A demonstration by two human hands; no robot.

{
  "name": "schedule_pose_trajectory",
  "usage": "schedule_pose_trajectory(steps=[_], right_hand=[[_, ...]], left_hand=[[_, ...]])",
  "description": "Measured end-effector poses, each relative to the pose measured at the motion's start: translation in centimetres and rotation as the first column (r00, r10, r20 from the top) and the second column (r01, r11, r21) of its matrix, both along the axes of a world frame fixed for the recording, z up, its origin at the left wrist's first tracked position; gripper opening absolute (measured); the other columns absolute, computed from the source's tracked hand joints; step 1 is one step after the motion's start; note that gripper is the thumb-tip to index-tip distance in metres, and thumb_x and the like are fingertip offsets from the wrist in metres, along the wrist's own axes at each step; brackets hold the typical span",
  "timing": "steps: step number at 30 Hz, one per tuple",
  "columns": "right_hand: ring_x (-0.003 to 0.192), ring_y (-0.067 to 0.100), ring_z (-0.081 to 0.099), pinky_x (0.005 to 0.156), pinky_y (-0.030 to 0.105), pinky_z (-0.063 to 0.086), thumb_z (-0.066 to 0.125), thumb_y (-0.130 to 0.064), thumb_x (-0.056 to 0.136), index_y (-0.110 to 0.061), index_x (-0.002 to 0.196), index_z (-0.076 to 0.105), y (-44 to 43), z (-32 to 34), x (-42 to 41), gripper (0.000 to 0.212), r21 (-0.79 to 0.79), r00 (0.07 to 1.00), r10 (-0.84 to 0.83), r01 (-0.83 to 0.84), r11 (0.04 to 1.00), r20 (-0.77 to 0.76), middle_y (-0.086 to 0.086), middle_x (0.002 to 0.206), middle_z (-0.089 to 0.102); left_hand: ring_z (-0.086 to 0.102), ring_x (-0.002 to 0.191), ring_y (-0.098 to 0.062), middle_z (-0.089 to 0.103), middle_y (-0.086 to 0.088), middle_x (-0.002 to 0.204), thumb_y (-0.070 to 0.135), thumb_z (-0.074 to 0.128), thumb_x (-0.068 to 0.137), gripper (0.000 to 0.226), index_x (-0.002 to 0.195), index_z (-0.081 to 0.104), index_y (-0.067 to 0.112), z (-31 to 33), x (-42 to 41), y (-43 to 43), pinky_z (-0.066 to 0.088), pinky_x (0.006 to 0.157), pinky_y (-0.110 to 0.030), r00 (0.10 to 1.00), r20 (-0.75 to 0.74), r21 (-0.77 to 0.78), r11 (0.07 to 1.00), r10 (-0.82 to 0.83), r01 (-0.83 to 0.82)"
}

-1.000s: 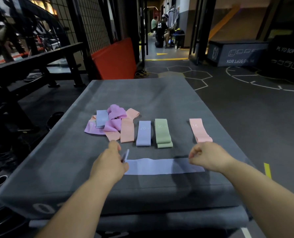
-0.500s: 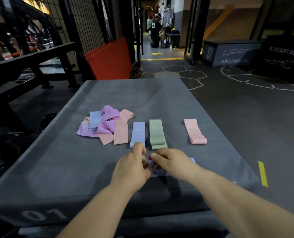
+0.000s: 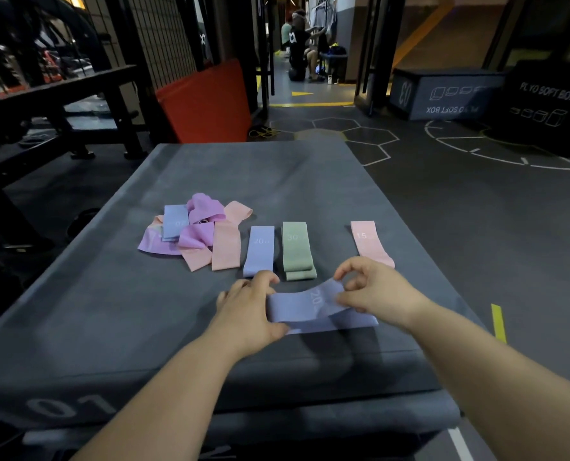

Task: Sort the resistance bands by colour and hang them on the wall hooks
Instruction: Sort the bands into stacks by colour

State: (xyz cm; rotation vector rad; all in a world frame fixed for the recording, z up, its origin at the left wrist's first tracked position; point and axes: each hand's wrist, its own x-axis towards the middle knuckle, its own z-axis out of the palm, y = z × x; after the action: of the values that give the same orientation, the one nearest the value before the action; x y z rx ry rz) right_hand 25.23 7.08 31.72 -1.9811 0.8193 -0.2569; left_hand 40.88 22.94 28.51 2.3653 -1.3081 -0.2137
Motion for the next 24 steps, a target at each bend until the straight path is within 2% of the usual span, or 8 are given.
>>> schedule_pose_trajectory(steps=[6,11,15,18,24], right_hand=[[0.047,0.007,0.053,0.054,0.018,0.044,0.072,-0.003,0.075,-0.02,0.101,0.06,-1.6,0.5,-1.8,0.033,0.011,0.995,-0.047,0.048,0.999,-0.092,-0.001,0.066,0.062],[0.063,0.019,0.062,0.067,0.031,0.057,0.073,-0.005,0.072,-0.019,0.092,0.064,-2.1,0.1,-2.2,0.026,-0.043,0.979,-0.083,0.076,0.996,-0.187,0.003,0.071,0.069],[0.071,0.025,0.07,0.07,0.033,0.059,0.075,-0.007,0.071,-0.018,0.091,0.064,-2.1,-0.4,-2.2,0.025,-0.061,0.965,-0.104,0.091,0.994,-0.24,0.005,0.075,0.073],[0.069,0.022,0.071,0.068,0.031,0.06,0.076,-0.01,0.07,-0.019,0.091,0.064,-2.3,-0.7,-2.1,0.026,-0.075,0.954,-0.11,0.093,0.993,-0.278,0.006,0.072,0.073],[0.052,0.005,0.064,0.06,0.023,0.054,0.073,-0.017,0.066,-0.025,0.087,0.062,-2.5,-1.3,-1.7,0.025,-0.158,0.924,-0.139,0.087,0.984,-0.357,-0.004,0.061,0.071]], left_hand=[[0.039,0.118,-0.009,0.052,0.019,0.119,0.044,0.074,0.069,0.062,0.119,0.038,0.035,-0.1,-0.3,-0.2,0.025,0.09,-0.029,1.0,-0.02,-0.006,1.0,-0.008,0.008],[0.041,0.115,-0.008,0.05,0.022,0.111,0.044,0.075,0.068,0.055,0.108,0.039,0.036,0.0,-0.5,-0.1,0.025,0.087,-0.03,0.999,-0.036,-0.003,1.0,-0.013,0.013],[0.042,0.108,-0.008,0.048,0.022,0.099,0.045,0.075,0.069,0.047,0.099,0.041,0.036,0.4,-0.6,-0.1,0.027,0.086,-0.03,0.999,-0.027,0.017,0.999,-0.034,0.034],[0.037,0.101,-0.007,0.042,0.025,0.088,0.048,0.076,0.068,0.042,0.092,0.043,0.036,0.7,-0.6,0.0,0.026,0.084,-0.029,0.999,-0.026,0.05,0.998,-0.046,0.047],[0.036,0.107,-0.006,0.049,0.023,0.099,0.053,0.076,0.066,0.042,0.091,0.048,0.035,0.8,-0.4,0.1,0.024,0.083,-0.029,0.998,-0.029,0.088,0.994,-0.058,0.06]])
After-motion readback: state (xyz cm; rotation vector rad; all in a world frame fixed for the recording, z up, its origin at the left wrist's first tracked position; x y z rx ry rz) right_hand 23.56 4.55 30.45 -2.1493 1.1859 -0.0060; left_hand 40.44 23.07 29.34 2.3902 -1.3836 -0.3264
